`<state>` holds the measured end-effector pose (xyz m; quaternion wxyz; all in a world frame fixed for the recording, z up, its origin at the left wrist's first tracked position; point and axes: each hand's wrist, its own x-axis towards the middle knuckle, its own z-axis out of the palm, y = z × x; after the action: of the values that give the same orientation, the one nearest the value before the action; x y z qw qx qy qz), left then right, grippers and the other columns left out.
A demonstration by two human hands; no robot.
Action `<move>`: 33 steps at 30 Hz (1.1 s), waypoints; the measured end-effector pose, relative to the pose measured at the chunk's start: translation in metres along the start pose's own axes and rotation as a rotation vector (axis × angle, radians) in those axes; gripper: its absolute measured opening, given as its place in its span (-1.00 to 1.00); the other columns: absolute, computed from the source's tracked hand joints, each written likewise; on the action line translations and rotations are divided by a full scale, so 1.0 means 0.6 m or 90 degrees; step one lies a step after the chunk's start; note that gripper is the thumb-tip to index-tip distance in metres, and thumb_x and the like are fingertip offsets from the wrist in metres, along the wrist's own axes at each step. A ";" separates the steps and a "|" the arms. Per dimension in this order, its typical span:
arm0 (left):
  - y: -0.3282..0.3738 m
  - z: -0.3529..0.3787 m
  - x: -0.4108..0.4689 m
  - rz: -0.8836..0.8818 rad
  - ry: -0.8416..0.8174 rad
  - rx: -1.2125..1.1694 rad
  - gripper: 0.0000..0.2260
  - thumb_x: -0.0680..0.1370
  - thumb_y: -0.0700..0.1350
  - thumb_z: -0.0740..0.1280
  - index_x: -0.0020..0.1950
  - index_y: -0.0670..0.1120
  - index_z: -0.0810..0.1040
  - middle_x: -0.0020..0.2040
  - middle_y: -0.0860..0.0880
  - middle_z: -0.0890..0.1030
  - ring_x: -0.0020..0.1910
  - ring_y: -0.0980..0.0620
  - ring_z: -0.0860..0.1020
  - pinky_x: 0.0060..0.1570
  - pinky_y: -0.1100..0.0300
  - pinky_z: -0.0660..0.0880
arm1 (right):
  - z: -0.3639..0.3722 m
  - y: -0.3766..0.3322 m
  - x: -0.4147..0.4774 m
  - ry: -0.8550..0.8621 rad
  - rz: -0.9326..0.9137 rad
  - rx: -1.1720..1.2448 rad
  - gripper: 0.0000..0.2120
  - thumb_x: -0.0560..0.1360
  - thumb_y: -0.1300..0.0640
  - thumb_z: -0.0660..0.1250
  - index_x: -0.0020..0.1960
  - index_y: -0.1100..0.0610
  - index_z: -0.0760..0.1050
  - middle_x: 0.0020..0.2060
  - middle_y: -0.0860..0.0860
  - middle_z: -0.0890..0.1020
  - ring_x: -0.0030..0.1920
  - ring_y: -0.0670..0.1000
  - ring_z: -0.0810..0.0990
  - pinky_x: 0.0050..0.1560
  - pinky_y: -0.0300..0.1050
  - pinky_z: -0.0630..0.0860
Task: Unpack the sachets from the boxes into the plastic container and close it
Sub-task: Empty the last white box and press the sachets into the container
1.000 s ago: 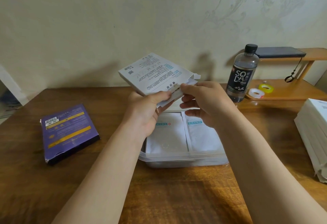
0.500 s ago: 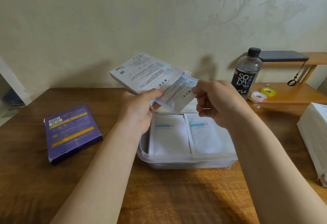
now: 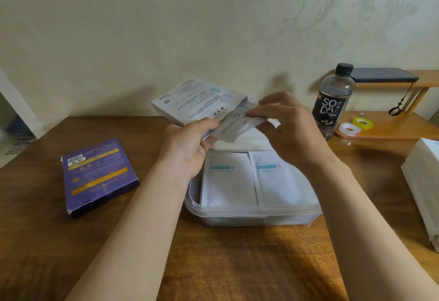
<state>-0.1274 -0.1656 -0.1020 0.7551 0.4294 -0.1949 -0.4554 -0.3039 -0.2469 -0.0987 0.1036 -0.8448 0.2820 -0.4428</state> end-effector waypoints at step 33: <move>0.006 -0.009 0.007 0.117 0.098 -0.096 -0.55 0.46 -0.49 0.42 0.29 -0.18 0.48 0.18 -0.11 0.63 0.10 -0.06 0.65 -0.17 0.20 0.64 | 0.037 -0.038 -0.010 -0.300 0.442 0.031 -0.64 0.51 0.15 0.41 0.28 0.04 0.45 0.07 -0.01 0.55 -0.04 0.01 0.54 -0.14 -0.09 0.58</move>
<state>-0.1201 -0.1658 -0.1025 0.8365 0.3853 -0.1403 -0.3634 -0.2798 -0.2262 -0.1063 0.3284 -0.7749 0.5083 -0.1827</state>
